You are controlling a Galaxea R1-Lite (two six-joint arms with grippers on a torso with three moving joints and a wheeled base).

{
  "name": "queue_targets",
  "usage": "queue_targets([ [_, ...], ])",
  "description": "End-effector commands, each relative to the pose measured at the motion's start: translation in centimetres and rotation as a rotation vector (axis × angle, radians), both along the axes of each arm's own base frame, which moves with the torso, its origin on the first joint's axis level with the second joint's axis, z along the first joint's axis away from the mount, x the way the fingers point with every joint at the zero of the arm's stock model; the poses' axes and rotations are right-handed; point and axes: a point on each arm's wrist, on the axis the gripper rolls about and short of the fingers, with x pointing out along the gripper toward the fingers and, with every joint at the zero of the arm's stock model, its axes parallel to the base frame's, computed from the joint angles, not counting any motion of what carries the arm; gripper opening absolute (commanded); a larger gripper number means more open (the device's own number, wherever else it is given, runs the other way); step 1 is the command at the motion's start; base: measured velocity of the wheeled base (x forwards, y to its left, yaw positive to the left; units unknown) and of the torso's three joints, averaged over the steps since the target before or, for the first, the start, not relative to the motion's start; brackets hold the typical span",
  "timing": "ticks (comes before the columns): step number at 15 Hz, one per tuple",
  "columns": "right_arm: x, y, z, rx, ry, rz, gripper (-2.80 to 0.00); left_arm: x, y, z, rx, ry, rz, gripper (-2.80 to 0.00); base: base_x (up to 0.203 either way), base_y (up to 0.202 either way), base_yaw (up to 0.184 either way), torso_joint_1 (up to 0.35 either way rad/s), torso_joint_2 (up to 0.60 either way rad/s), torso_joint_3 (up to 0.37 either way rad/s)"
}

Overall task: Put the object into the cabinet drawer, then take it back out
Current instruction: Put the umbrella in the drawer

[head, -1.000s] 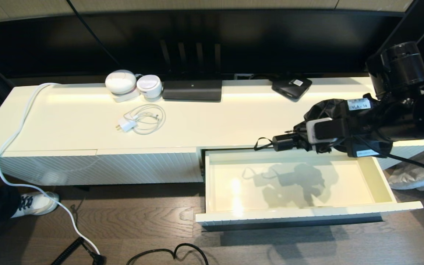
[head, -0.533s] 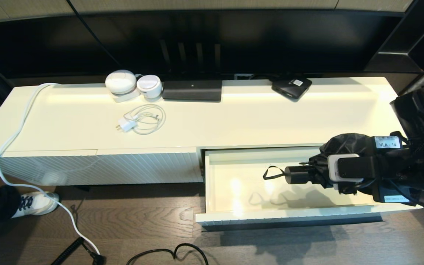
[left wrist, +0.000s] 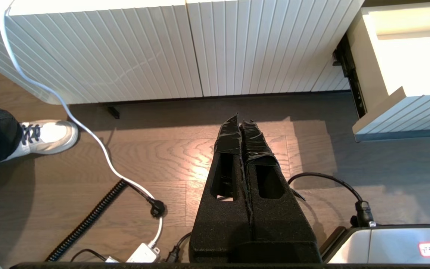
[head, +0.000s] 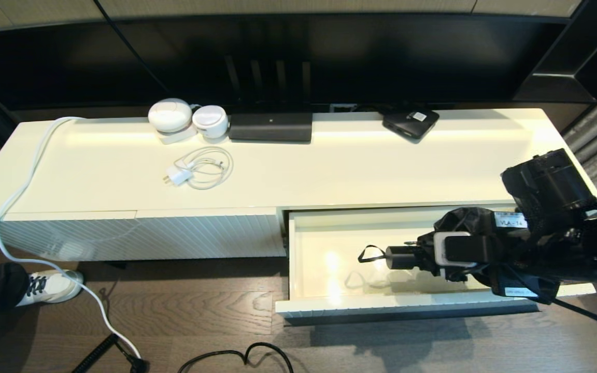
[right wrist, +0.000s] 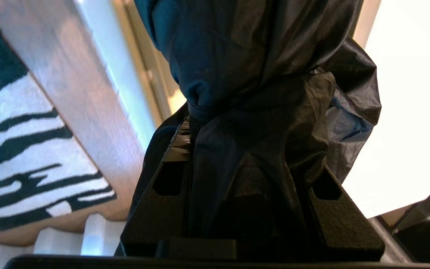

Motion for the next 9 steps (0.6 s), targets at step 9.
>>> queue_targets([
  [9, 6.3, 2.4, -2.7, 0.010, -0.012, -0.017, -2.80, 0.0, 0.0, 0.0, 0.000, 0.002, 0.001, -2.80, 0.000, 0.000, 0.000, 0.000, 0.00, 0.000],
])
